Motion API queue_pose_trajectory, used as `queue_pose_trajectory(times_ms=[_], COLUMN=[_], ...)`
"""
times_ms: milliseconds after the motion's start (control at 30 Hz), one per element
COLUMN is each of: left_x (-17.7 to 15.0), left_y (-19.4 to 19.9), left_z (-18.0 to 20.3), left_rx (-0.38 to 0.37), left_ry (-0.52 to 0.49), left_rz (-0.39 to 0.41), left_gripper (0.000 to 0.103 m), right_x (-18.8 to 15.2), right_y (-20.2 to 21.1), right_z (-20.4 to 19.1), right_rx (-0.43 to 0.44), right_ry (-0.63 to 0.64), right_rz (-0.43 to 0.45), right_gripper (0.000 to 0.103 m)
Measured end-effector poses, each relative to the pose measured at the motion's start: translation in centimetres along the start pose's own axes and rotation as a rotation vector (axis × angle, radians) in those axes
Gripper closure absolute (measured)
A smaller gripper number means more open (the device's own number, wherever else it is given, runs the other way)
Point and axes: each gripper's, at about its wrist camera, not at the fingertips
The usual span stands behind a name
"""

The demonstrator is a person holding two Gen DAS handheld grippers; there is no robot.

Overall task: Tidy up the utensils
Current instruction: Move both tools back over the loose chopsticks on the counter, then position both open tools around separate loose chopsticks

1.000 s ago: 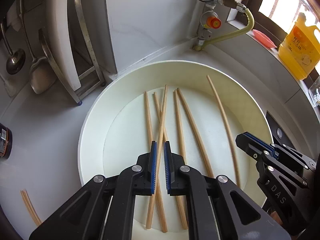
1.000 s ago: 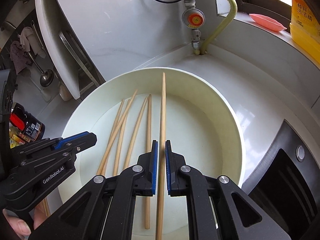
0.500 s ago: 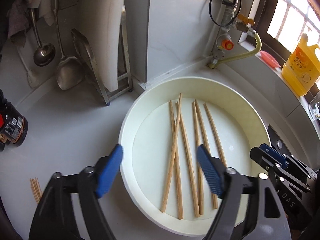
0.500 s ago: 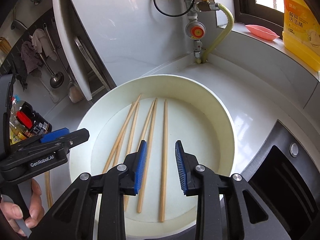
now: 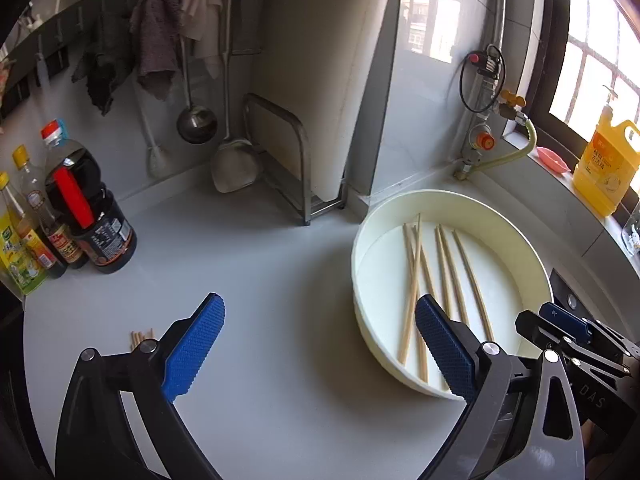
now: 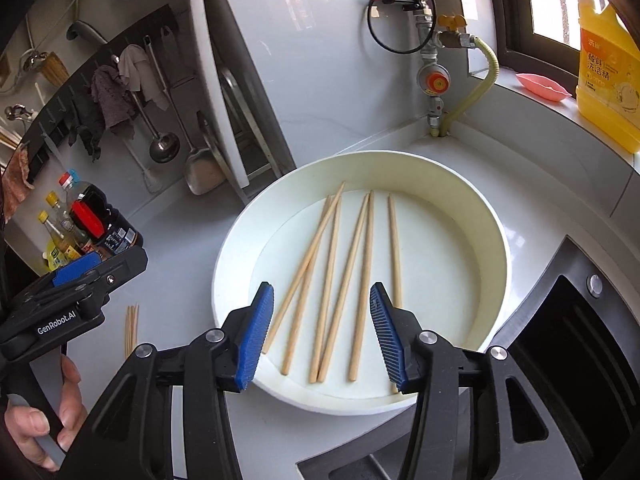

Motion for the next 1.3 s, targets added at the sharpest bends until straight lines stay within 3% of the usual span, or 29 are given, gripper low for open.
queue_pose_trajectory(times_ms=[300,667,867,1067,1300], left_x=[-2.7,-6.8,-9.0,-11.2,-12.7], left_y=[4.8,6.1,6.0,4.8,2.7], left_z=[-7.6,-17.5,-21.3,-23.7,-26.1], left_rx=[0.101,0.254,0.302,0.372,0.390], left_ry=[0.065,0.202,0.277,0.284,0.310], left_rz=[0.014,-0.043,-0.071,-0.095,-0.144], left_gripper=[0.007,0.006,0.006,0.006,0.006], right_x=[-1.7,-3.0,-4.3,-5.9,-7.8], right_y=[0.3,-1.6,-4.4,-8.3,-12.7], right_z=[-6.0,-15.2,-19.6,-22.6,-25.5], right_rx=[0.039,0.134,0.184,0.221,0.227], right_ry=[0.095,0.271,0.361,0.423,0.485], right_rz=[-0.031,-0.089,-0.143,-0.207,-0.271], right_gripper=[0.049,0.046,0.046,0.046,0.046])
Point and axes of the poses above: each gripper's, at about its wrist camera, not at the fingertips, and y roughly against the way its jaws point, z to its right, x to its top, and after that the axes turned 7 degrees about y, right-handed
